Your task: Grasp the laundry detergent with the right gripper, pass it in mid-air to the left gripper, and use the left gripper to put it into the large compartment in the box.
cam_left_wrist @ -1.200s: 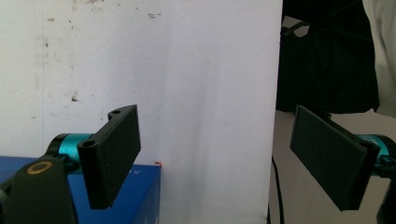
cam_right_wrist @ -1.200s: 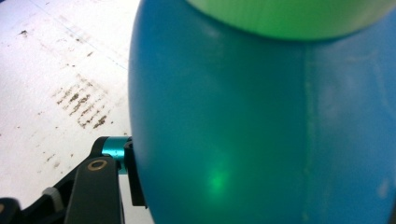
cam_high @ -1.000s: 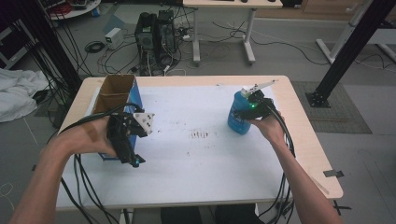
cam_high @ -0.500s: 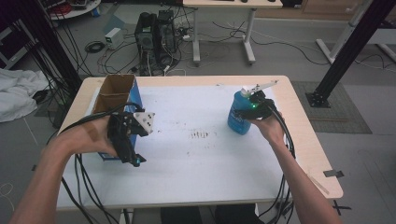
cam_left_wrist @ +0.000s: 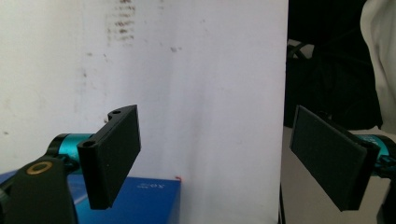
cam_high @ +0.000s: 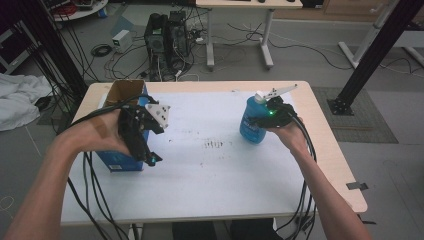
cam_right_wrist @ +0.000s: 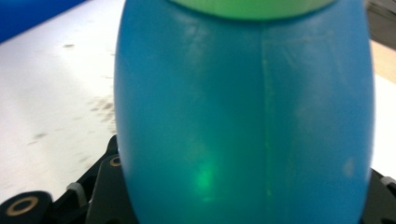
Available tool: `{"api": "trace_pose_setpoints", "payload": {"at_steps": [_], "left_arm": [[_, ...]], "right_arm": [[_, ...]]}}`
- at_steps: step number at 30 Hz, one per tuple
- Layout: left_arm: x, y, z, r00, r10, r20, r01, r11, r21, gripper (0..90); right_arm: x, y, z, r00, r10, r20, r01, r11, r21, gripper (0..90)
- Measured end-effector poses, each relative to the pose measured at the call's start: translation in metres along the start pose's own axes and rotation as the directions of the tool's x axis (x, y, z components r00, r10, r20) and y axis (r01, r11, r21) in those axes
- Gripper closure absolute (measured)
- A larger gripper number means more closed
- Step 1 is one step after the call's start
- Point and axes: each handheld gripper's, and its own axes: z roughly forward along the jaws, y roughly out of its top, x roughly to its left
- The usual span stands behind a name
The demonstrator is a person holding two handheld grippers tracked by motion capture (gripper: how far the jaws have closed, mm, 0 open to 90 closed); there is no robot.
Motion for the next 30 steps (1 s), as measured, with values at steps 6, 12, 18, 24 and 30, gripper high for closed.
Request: {"api": "trace_pose_setpoints", "payload": {"at_steps": [6,12,18,24,30], "left_arm": [[0.012,0.024,-0.013,0.9999,0.010,-0.009,-0.010,0.9989,-0.046,16.4],[0.024,0.050,-0.016,0.9984,0.056,0.004,-0.056,0.9983,-0.016,16.4],[0.032,0.069,-0.007,0.9991,0.041,0.008,-0.041,0.9992,0.001,16.4],[0.038,0.082,0.004,0.9996,0.000,0.028,0.000,0.9998,-0.020,16.4],[0.041,0.096,0.018,0.9991,0.005,0.043,-0.005,1.0000,-0.001,16.4]], "right_arm": [[0.021,0.021,-0.012,0.9804,-0.139,-0.139,0.140,0.990,-0.001,45.8],[0.040,0.031,-0.010,0.9282,-0.255,-0.271,0.263,0.965,-0.006,45.8],[0.059,0.031,-0.003,0.8841,-0.311,-0.349,0.330,0.944,-0.005,45.7],[0.073,0.031,-0.001,0.8525,-0.313,-0.418,0.346,0.938,0.003,45.7],[0.083,0.032,0.001,0.8212,-0.345,-0.455,0.384,0.923,-0.007,45.7]]}}
